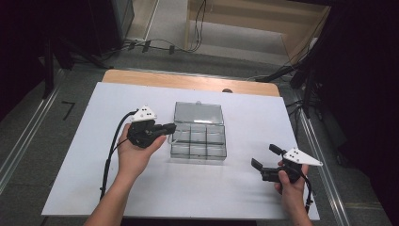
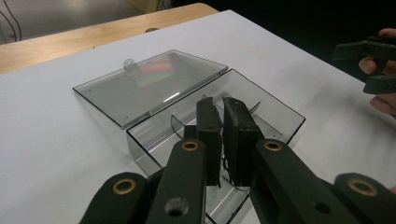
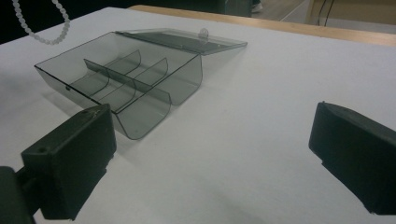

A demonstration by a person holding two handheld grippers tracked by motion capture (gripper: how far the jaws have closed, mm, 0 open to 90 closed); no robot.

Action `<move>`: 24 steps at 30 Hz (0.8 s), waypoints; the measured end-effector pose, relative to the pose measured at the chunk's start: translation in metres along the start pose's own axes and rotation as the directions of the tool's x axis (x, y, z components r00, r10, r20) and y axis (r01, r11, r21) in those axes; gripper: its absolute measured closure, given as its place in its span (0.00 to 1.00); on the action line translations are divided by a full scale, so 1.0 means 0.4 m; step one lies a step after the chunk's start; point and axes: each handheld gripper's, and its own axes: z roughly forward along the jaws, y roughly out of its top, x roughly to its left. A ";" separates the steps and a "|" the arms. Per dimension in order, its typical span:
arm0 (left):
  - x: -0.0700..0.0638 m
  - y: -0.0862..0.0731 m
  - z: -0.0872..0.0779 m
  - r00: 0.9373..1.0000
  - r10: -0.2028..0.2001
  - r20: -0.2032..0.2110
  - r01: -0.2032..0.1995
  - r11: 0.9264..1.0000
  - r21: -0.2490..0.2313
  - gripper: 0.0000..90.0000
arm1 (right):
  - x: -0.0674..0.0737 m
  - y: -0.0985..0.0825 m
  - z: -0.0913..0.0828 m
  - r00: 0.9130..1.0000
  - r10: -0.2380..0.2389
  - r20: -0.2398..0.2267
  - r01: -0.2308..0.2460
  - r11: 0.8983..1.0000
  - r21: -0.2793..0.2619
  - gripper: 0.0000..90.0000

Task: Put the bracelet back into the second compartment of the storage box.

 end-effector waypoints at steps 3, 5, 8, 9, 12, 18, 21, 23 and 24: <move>0.001 0.002 0.007 1.000 0.002 0.004 -0.002 1.000 0.001 0.95 | 0.001 0.000 0.001 1.000 -0.004 -0.001 0.004 1.000 0.001 0.00; 0.001 0.004 0.011 1.000 0.000 0.006 0.000 1.000 -0.001 0.95 | 0.001 0.000 0.001 1.000 -0.005 -0.001 0.005 1.000 0.002 0.00; 0.000 0.006 0.016 1.000 -0.002 0.009 0.002 1.000 -0.003 0.95 | 0.001 0.000 0.001 1.000 -0.005 -0.001 0.005 1.000 0.000 0.00; 0.000 0.007 0.018 1.000 -0.002 0.011 0.002 1.000 -0.002 0.95 | 0.000 0.000 0.001 1.000 -0.004 -0.001 0.004 1.000 -0.001 0.00; -0.001 0.009 0.026 1.000 -0.004 0.015 0.004 1.000 -0.005 0.95 | 0.000 0.000 0.000 1.000 -0.001 0.000 0.001 1.000 0.001 0.00; -0.005 0.010 0.041 1.000 -0.005 0.024 0.005 1.000 -0.006 0.95 | 0.000 0.000 0.000 1.000 -0.002 0.000 0.002 1.000 0.001 0.00; -0.005 0.013 0.049 1.000 -0.006 0.026 0.006 1.000 -0.008 0.95 | -0.001 0.000 -0.001 1.000 -0.001 0.000 0.001 1.000 0.000 0.00; -0.006 0.014 0.052 1.000 -0.008 0.028 0.008 1.000 -0.010 0.95 | -0.002 0.000 -0.001 1.000 -0.003 -0.001 0.003 1.000 -0.004 0.00; -0.007 0.015 0.055 1.000 -0.008 0.030 0.009 1.000 -0.010 0.95 | -0.003 0.000 -0.001 1.000 -0.002 -0.001 0.002 1.000 -0.004 0.00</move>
